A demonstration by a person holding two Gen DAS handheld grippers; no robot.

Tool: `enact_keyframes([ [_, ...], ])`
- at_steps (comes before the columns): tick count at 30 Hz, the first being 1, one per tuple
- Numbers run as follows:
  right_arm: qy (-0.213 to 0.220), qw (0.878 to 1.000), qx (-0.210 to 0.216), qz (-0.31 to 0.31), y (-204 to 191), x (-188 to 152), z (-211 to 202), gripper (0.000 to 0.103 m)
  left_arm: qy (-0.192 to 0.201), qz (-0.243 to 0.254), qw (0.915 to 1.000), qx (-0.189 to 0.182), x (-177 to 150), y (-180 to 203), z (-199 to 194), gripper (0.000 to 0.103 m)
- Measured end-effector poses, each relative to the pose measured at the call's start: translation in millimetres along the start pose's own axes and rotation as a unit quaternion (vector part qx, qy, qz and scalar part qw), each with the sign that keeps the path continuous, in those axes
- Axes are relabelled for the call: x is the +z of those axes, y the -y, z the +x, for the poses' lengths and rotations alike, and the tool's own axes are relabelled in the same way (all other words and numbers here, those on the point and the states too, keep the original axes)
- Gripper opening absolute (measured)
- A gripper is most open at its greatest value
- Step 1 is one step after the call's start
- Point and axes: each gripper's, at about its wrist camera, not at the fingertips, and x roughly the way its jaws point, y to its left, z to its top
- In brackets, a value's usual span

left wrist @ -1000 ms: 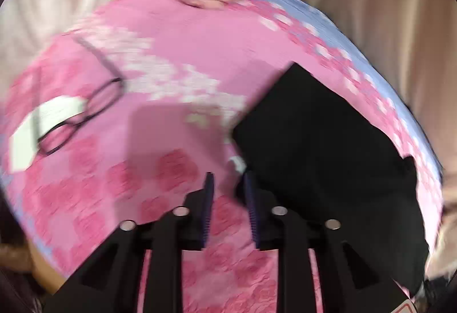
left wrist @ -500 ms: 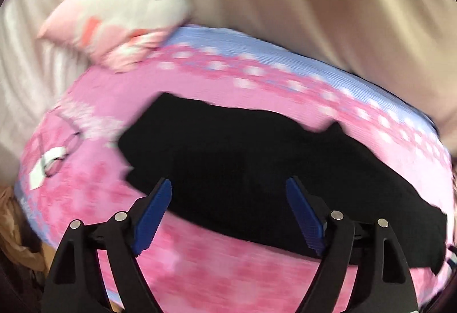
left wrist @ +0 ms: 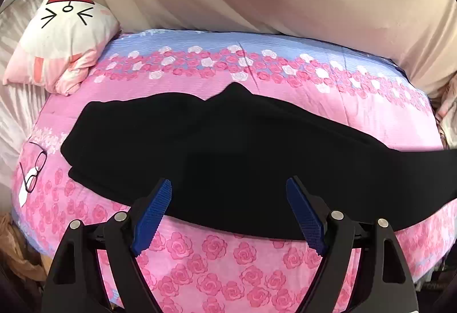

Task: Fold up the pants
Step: 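Open both tools and release the folded pants onto the bed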

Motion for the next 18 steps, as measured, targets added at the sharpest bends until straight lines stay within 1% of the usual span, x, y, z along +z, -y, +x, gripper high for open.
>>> enact_keyframes([
  [1,-0.015,1.0,-0.017,-0.015,5,-2,19,0.02,-0.001,-0.006,1.0,-0.001,0,0,1,0.08],
  [2,-0.035,0.999,-0.029,-0.015,11,-8,41,0.027,-0.003,-0.013,0.9999,-0.003,-1,1,1,0.08],
  [3,-0.072,0.996,-0.043,-0.005,20,-20,68,0.041,-0.006,-0.021,0.9997,-0.009,-2,1,3,0.08],
  [4,-0.144,0.988,-0.058,0.019,34,-42,108,0.042,-0.01,-0.026,0.9995,-0.013,-3,1,4,0.08],
  [5,-0.197,0.977,-0.071,0.035,42,-62,132,0.042,-0.014,-0.03,0.9993,-0.015,-4,2,5,0.08],
  [6,-0.221,0.971,-0.075,0.046,49,-73,141,0.042,-0.019,-0.029,0.9993,-0.014,-5,3,5,0.08],
  [7,-0.216,0.972,-0.066,0.065,55,-83,139,0.044,-0.018,-0.026,0.9995,-0.009,-6,4,3,0.08],
  [8,-0.18,0.977,-0.063,0.095,61,-86,125,0.044,-0.015,-0.022,0.9996,-0.005,-7,4,1,0.08],
  [9,-0.165,0.977,-0.066,0.121,67,-86,115,0.05,-0.01,-0.015,0.9998,0.005,-9,4,-4,0.08],
  [10,-0.147,0.976,-0.06,0.15,73,-86,104,0.063,-0.005,-0.013,0.9998,0.013,-11,2,-7,0.08],
  [11,-0.126,0.974,-0.041,0.183,81,-88,93,0.07,-0.002,-0.013,0.9997,0.02,-13,0,-9,0.08],
  [12,-0.122,0.973,-0.031,0.194,85,-89,90,0.08,-0.001,-0.017,0.9995,0.027,-15,-4,-9,0.08],
  [13,-0.129,0.972,-0.027,0.194,86,-89,93,0.081,-0.004,-0.023,0.9993,0.03,-17,-6,-9,0.08],
  [15,-0.157,0.972,-0.038,0.171,85,-91,108,0.081,-0.012,-0.035,0.9989,0.029,-18,-9,-6,0.08],
  [17,-0.178,0.97,-0.041,0.161,87,-91,127,0.08,-0.017,-0.039,0.9988,0.025,-17,-6,-6,0.08],
  [18,-0.188,0.969,-0.035,0.156,84,-93,136,0.075,-0.017,-0.035,0.9991,0.019,-16,-2,-6,0.08],
])
